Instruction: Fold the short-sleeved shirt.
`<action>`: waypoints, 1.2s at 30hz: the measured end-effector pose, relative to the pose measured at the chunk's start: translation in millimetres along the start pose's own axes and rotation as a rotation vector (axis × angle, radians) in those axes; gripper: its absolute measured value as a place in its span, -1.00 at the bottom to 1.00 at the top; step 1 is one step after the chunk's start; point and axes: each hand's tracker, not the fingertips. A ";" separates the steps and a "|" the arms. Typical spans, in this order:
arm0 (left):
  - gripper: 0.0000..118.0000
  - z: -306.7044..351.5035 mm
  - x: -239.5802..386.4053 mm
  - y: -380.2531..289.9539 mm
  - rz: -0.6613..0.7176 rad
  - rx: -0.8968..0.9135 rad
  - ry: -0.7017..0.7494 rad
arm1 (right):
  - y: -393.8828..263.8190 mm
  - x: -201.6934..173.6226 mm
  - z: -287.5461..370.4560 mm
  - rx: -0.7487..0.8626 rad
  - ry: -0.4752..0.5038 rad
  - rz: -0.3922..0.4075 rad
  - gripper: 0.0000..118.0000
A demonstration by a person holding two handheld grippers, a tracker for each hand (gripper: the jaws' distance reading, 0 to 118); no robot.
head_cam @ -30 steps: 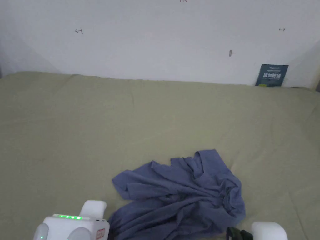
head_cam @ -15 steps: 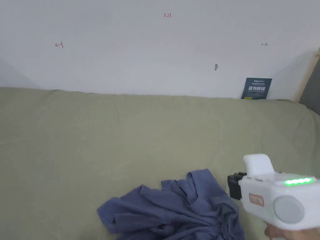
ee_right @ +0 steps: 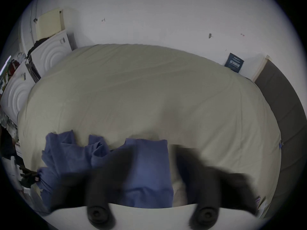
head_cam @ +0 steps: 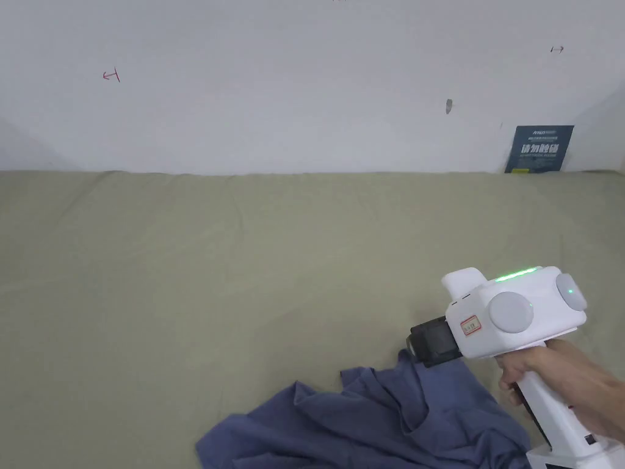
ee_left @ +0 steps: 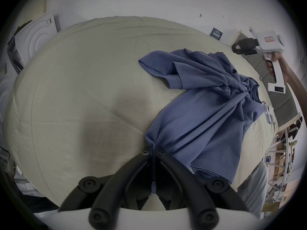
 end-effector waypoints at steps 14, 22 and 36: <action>-1.00 -5.6 -1.7 -0.1 0.014 -0.015 -0.016 | -18.9 18.9 -47.6 -0.022 0.029 -0.123 -0.90; -1.00 0.2 13.4 2.0 -0.013 -0.015 0.038 | -29.9 19.6 35.6 0.064 0.001 -0.103 -0.90; -1.00 123.9 5.1 61.1 0.006 0.285 0.194 | -94.8 85.4 332.1 0.414 -0.137 -0.249 -0.90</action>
